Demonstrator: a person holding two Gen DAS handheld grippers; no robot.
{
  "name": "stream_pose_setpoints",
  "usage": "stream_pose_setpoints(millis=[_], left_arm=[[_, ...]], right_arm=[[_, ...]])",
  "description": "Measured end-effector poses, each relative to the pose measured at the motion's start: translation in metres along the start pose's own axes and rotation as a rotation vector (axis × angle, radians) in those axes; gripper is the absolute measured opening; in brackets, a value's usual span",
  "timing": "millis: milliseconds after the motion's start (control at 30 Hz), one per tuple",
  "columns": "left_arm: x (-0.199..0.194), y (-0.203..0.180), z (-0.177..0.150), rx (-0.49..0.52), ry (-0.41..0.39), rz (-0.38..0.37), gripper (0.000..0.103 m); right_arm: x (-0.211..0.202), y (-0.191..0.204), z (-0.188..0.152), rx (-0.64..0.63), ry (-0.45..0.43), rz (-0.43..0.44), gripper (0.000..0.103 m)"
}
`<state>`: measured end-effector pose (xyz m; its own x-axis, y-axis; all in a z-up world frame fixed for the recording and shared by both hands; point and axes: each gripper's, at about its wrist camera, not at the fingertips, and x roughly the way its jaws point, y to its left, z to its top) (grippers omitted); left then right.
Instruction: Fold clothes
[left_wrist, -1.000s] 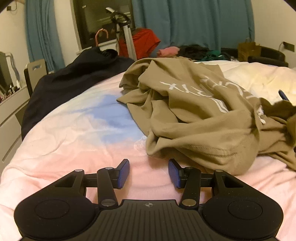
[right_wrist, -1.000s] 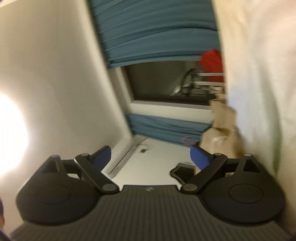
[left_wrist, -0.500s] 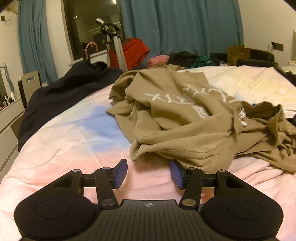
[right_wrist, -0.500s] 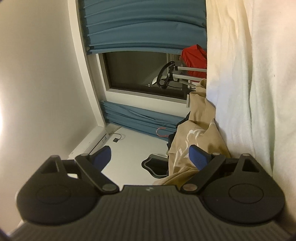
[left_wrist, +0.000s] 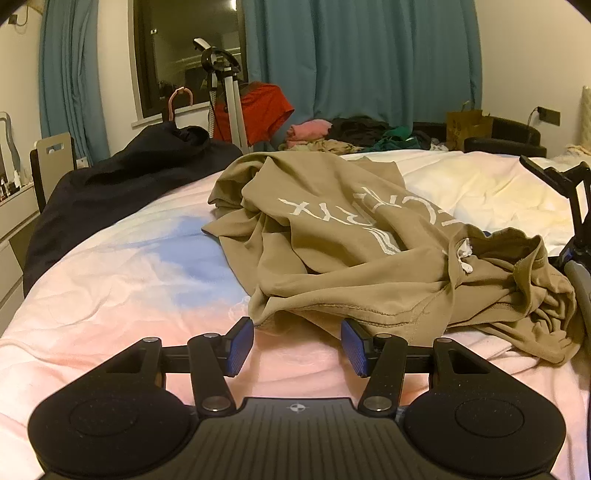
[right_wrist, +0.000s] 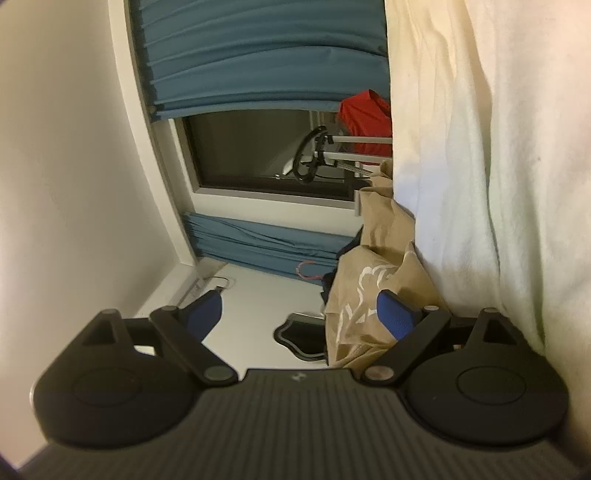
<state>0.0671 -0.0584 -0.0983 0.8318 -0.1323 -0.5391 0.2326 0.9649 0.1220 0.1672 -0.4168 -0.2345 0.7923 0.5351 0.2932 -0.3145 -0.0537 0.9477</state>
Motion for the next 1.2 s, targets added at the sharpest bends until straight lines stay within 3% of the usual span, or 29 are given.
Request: stream_pose_setpoints(millis=[433, 500, 633, 800, 967, 1067, 1200], left_arm=[[-0.017, 0.010, 0.006, -0.031, -0.041, -0.017, 0.061], [-0.023, 0.014, 0.008, -0.036, -0.057, -0.016, 0.064], [-0.032, 0.023, 0.012, -0.077, -0.081, -0.023, 0.066], [-0.037, 0.027, 0.014, -0.098, -0.096, -0.033, 0.066], [-0.044, 0.022, 0.015, -0.082, -0.120, -0.044, 0.067], [-0.047, 0.022, 0.015, -0.087, -0.125, -0.043, 0.067], [-0.049, 0.023, 0.015, -0.095, -0.127, -0.042, 0.067]], right_arm=[[0.052, 0.048, -0.011, -0.197, 0.153, -0.371, 0.094], [0.059, 0.074, -0.018, -0.334, 0.188, -0.476, 0.095], [0.065, 0.140, -0.039, -0.639, 0.171, -0.579, 0.095], [0.055, 0.224, -0.077, -1.009, 0.101, -0.557, 0.093], [0.035, 0.291, -0.124, -1.367, -0.055, -0.490, 0.093], [0.025, 0.305, -0.127, -1.397, -0.072, -0.436, 0.093], [0.029, 0.299, -0.119, -1.382, 0.002, -0.507, 0.093]])
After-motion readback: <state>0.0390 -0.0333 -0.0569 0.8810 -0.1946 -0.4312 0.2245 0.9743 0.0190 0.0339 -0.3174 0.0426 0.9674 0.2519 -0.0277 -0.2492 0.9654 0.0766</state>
